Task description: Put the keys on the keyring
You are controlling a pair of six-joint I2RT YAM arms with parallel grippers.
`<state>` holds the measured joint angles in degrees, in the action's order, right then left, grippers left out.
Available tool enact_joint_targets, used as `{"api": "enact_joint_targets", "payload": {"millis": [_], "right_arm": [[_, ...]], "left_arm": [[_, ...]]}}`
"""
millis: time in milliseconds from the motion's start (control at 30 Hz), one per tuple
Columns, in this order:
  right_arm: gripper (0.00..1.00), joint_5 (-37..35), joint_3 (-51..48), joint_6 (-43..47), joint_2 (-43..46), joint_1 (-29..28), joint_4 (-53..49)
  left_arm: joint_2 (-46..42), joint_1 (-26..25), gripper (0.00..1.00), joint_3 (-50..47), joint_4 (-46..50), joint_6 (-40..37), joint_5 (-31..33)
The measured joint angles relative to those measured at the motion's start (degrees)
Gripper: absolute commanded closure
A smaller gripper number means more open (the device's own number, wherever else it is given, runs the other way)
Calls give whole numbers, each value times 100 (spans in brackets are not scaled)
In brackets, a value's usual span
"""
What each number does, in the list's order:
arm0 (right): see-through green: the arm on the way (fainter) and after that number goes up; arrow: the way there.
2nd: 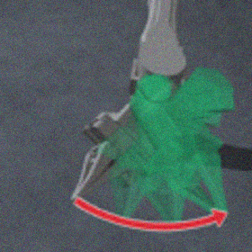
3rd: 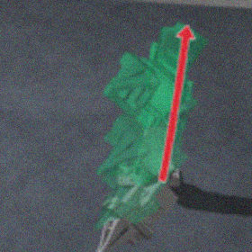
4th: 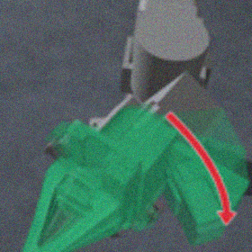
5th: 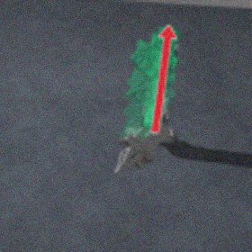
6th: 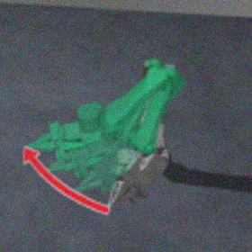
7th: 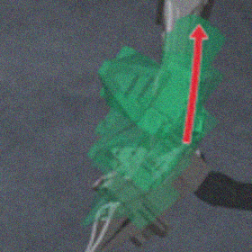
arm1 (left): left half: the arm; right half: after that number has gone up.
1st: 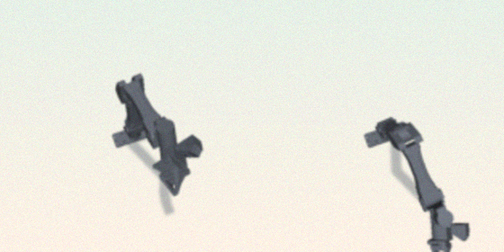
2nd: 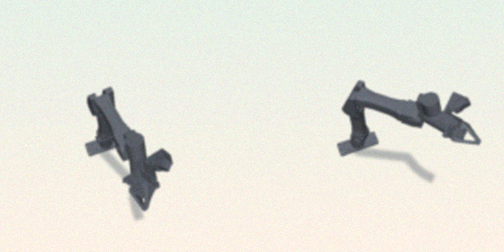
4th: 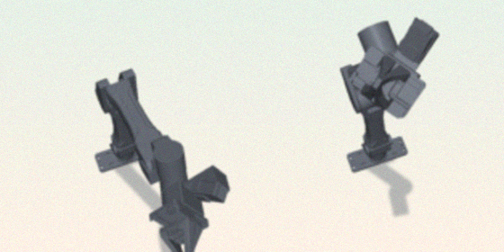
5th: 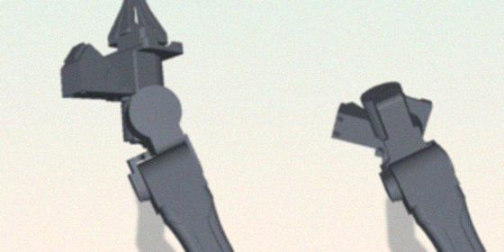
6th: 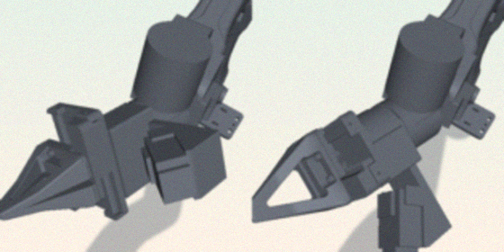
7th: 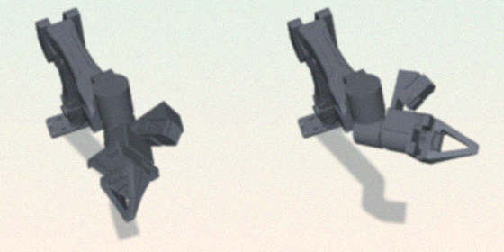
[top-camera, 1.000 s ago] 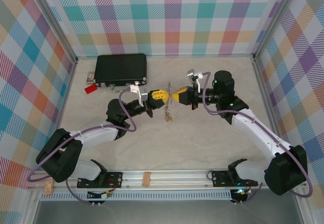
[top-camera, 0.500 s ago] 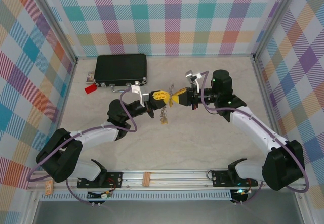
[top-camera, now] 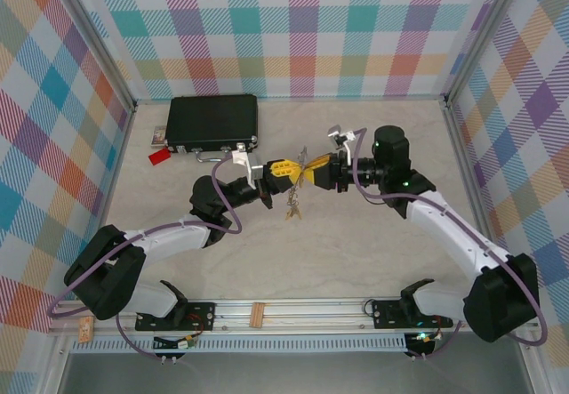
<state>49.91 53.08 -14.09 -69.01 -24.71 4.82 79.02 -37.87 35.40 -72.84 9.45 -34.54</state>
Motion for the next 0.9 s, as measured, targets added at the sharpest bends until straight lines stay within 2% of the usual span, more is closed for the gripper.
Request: {"api": "enact_joint_targets", "payload": {"millis": [367,700,900], "right_arm": [[65,-514,-343,122,551,0,337],[66,-260,-498,-9,496,0,1215],[67,-63,-466,-50,184,-7,1320]], "left_arm": [[0,-37,100,0,0,4,37],[0,-37,100,0,0,33,61],[0,-37,100,0,0,42,61]]}}
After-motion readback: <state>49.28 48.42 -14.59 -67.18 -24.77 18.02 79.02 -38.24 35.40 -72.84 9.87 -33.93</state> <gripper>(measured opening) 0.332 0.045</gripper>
